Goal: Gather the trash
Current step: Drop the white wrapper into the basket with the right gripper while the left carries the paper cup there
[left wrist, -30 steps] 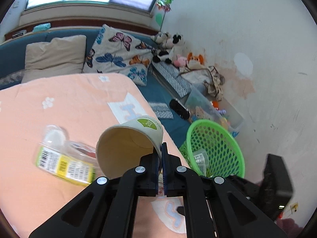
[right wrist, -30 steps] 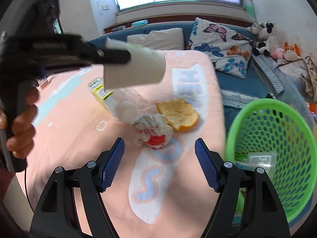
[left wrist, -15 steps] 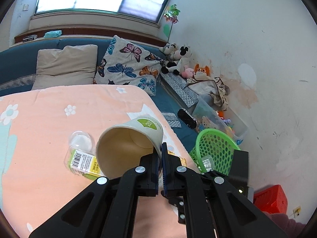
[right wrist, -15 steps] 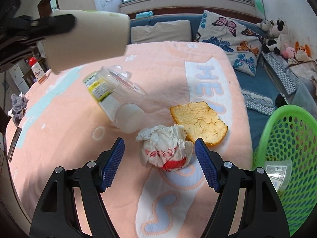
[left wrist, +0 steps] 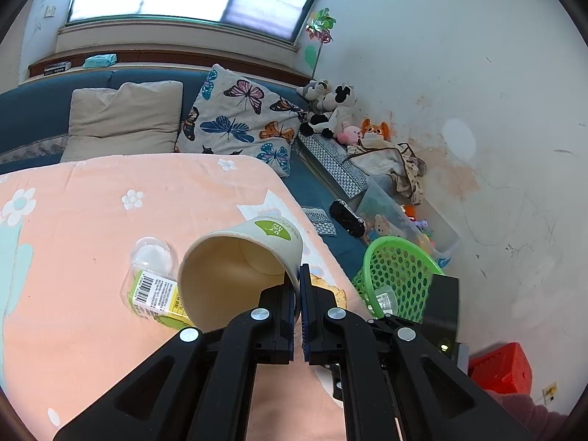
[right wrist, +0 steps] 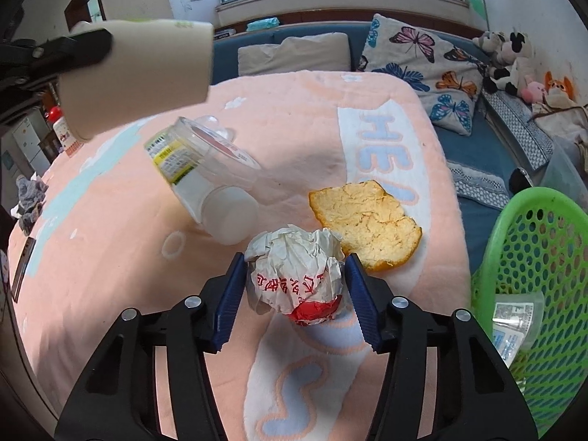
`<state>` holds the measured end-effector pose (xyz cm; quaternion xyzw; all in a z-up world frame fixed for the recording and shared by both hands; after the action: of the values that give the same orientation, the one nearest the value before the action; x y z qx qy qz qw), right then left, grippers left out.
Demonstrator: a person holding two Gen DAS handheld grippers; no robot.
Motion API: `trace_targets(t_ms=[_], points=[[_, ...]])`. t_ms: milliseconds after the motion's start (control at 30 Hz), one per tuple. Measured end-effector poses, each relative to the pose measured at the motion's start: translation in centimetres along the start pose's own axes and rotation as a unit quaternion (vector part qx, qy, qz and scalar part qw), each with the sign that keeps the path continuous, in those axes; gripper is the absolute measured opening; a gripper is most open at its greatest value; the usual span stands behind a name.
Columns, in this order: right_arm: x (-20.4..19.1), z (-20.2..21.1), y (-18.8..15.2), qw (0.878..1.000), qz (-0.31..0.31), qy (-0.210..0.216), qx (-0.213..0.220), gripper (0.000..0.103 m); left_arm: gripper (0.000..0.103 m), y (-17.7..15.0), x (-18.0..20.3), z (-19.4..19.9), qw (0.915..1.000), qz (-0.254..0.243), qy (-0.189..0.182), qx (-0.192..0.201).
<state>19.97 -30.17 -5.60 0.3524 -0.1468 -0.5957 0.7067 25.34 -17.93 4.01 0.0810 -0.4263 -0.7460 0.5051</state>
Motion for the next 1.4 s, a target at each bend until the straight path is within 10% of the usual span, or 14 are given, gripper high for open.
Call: trace_targets(t_ms=[1400], points=[[16.9, 14.7, -7.5, 0.974, -0.134, -0.179, 0.045, 0.062, 0.003, -2.5, 16.4, -11.4, 0.9893, -0.073, -0.087, -0.092]])
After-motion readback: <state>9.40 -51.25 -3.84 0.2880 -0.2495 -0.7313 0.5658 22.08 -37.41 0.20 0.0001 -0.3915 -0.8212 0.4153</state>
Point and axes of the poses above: each gripper's, at about its wrist camera, not at the fingertips, and z roughly against the way its jaws point, x to its right, y to its top, the point moved 5 cm from there along -z, roughly the way its jaws point, and after that the axes turned 4 degrees about y, right-handed, at the moved point
